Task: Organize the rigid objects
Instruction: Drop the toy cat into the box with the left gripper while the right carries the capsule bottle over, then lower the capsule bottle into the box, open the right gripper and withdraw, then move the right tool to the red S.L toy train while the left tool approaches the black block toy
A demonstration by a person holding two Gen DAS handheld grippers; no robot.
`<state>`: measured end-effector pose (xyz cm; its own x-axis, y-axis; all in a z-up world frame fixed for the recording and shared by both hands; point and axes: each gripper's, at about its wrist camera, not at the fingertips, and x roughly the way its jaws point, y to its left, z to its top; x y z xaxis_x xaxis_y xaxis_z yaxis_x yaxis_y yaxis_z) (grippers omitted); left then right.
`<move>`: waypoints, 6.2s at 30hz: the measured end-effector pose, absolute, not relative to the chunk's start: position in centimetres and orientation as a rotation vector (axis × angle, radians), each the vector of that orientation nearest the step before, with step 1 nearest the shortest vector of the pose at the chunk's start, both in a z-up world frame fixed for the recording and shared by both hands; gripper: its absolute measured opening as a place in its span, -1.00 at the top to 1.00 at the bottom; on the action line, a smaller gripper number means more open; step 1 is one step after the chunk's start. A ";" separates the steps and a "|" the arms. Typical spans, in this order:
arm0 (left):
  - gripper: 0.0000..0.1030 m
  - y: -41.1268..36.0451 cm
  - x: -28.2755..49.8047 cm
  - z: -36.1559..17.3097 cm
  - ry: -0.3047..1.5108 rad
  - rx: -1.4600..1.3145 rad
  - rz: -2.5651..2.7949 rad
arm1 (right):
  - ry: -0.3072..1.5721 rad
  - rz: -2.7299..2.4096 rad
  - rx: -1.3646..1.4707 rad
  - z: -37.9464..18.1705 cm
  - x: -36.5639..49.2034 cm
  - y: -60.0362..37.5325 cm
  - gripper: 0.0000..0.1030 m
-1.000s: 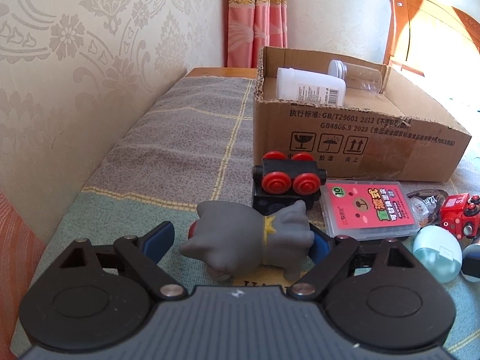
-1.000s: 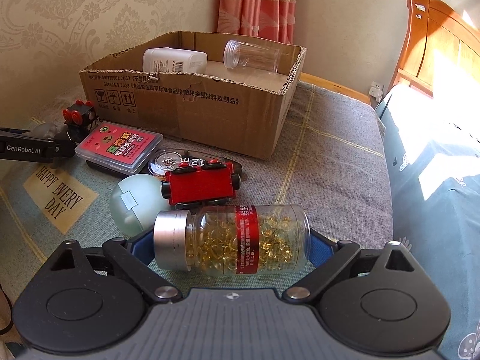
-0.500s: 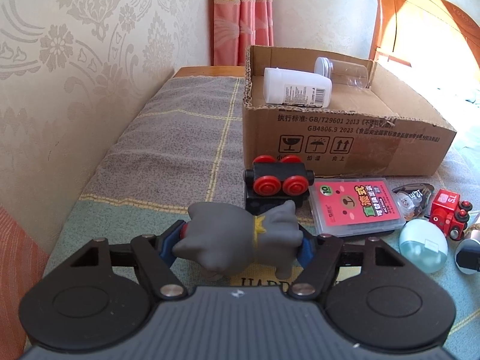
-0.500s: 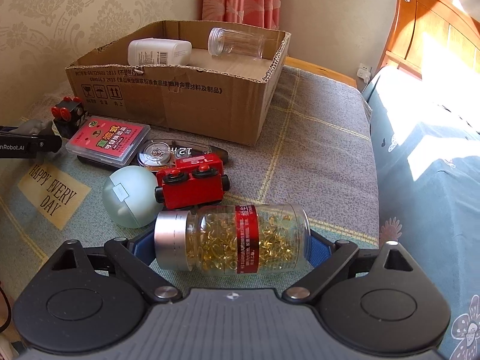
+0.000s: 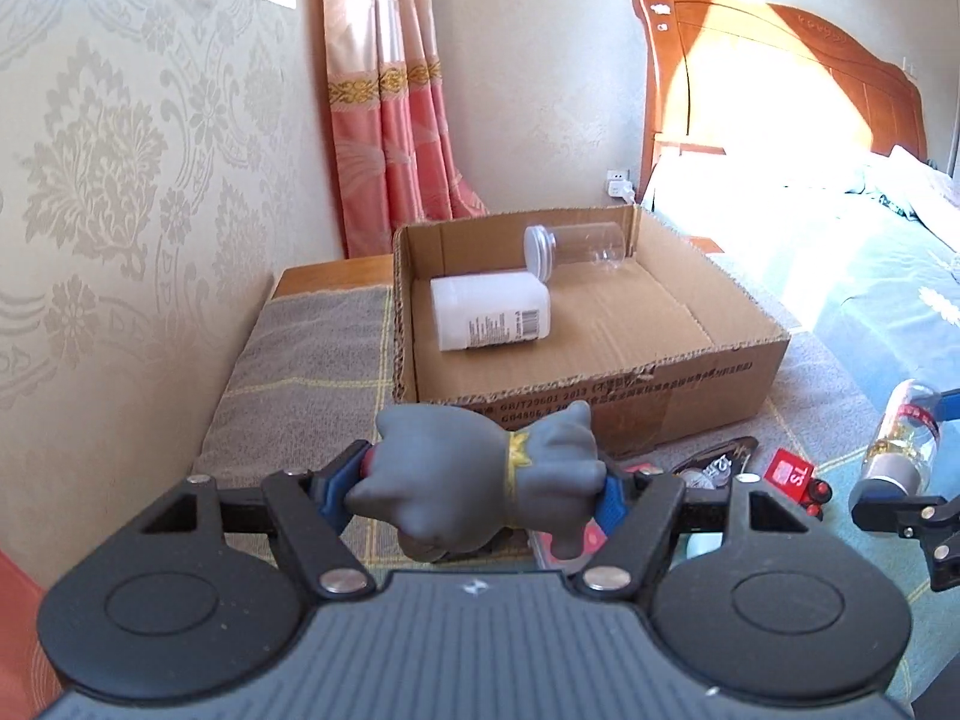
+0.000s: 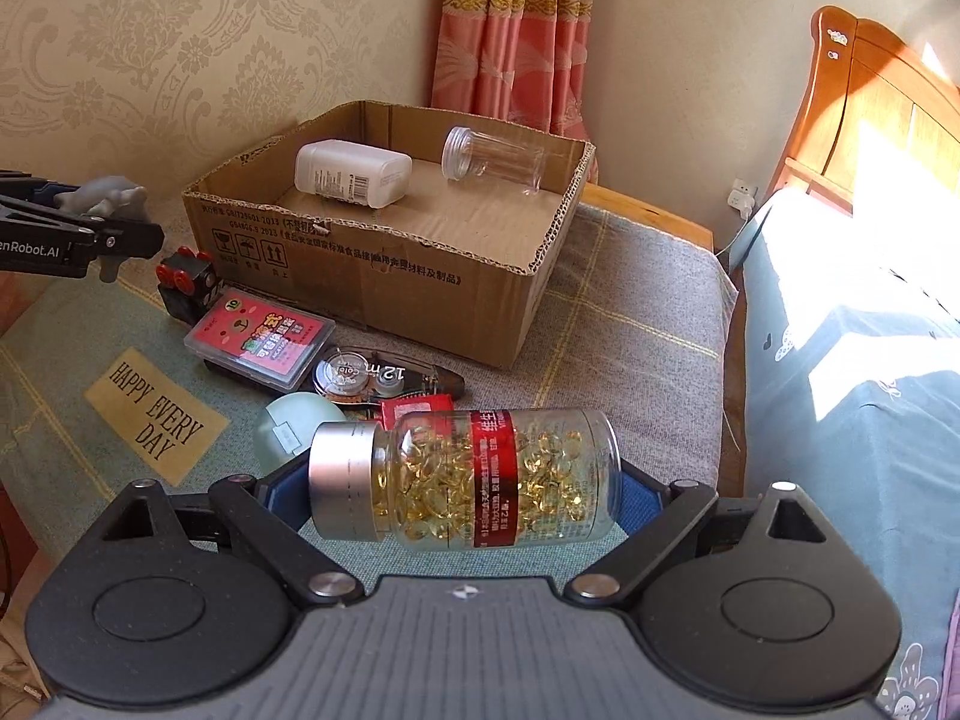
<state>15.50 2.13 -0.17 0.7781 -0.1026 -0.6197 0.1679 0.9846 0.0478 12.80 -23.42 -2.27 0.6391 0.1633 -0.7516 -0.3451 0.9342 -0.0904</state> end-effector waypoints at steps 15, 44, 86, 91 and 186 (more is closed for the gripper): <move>-0.99 -0.5 21.8 1.3 0.524 0.108 -0.146 | 0.737 0.312 -0.226 0.9 14.8 -21.9 -0.88; -0.99 2.9 15.6 -1.1 0.601 0.072 -0.132 | 0.732 0.317 -0.259 3.8 25.7 -18.3 -0.88; -0.99 4.5 14.4 -3.4 0.723 0.076 -0.080 | 0.859 0.214 -0.093 -3.7 19.3 -21.8 -1.00; -0.99 4.8 14.3 -4.3 0.754 0.074 -0.077 | 0.886 0.210 -0.053 -5.8 17.1 -22.6 -1.00; -0.98 5.4 22.1 -7.6 0.843 -0.128 -0.421 | 0.877 0.098 -0.087 -9.5 16.4 -24.3 -1.00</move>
<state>22.12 5.38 -7.63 0.5881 -0.4105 -0.6969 0.3105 0.9102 -0.2740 16.35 -24.33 -9.55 0.6351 0.0504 -0.7708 -0.1216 0.9919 -0.0354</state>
